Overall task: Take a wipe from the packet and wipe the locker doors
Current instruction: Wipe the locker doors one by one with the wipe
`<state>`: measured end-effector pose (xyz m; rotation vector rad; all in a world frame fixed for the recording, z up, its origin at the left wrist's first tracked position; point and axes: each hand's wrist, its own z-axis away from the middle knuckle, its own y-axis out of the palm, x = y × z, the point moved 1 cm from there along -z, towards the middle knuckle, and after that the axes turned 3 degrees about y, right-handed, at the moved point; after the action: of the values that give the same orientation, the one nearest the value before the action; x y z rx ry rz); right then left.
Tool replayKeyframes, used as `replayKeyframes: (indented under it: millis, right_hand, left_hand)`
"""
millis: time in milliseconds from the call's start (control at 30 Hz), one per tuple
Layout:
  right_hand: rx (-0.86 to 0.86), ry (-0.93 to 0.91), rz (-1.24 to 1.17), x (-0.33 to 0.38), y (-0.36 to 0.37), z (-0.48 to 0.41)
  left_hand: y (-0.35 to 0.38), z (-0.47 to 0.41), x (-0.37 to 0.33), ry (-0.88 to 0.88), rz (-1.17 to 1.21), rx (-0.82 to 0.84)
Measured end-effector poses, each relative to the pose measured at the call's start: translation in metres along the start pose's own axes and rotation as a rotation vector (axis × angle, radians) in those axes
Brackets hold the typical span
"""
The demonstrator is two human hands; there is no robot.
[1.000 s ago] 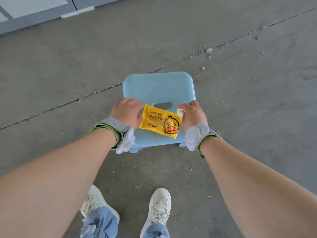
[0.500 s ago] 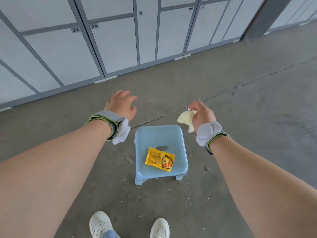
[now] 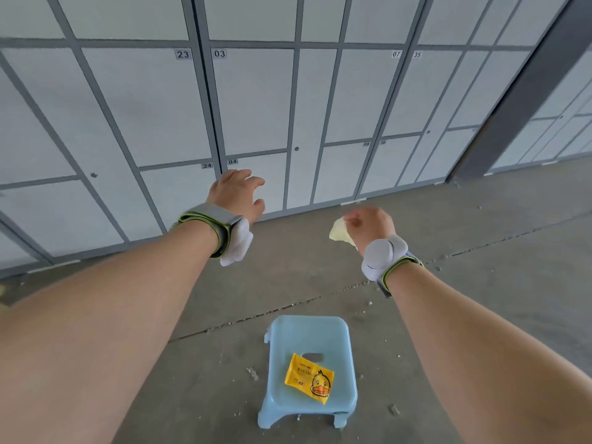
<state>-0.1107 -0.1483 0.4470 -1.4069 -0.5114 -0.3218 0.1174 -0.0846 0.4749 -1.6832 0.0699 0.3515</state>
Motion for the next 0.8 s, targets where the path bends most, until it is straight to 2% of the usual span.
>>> replayKeyframes:
  millis: [100, 400, 533, 800]
  right_hand:
    - [-0.045, -0.029, -0.024, 0.036, -0.012, -0.007]
    - [-0.206, -0.194, -0.091, 0.216, -0.031, -0.039]
    - [-0.235, -0.13, -0.085, 0.281, -0.032, -0.056]
    - [-0.382, -0.149, -0.151, 0.365, -0.052, -0.093]
  left_hand:
    - [-0.026, -0.011, 0.019, 0.006, -0.027, -0.025]
    - [-0.164, -0.066, 0.117, 0.074, -0.072, -0.145]
    - [-0.207, -0.095, 0.163, 0.119, -0.114, -0.162]
    - [-0.284, -0.149, 0.214, 0.165, -0.148, -0.214]
